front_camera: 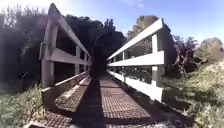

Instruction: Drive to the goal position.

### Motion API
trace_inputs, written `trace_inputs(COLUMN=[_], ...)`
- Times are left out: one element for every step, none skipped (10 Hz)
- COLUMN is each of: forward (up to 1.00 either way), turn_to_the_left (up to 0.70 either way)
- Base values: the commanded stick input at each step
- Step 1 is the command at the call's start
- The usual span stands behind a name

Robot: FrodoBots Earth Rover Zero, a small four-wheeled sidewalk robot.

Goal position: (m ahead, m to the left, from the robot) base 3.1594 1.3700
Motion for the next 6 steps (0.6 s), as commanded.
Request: trace_inputs(forward=[0.07, 0.07, 0.07, 0.07, 0.07, 0.07], turn_to_the_left=[0.00, 0.00, 0.00, 0.00, 0.00, 0.00])
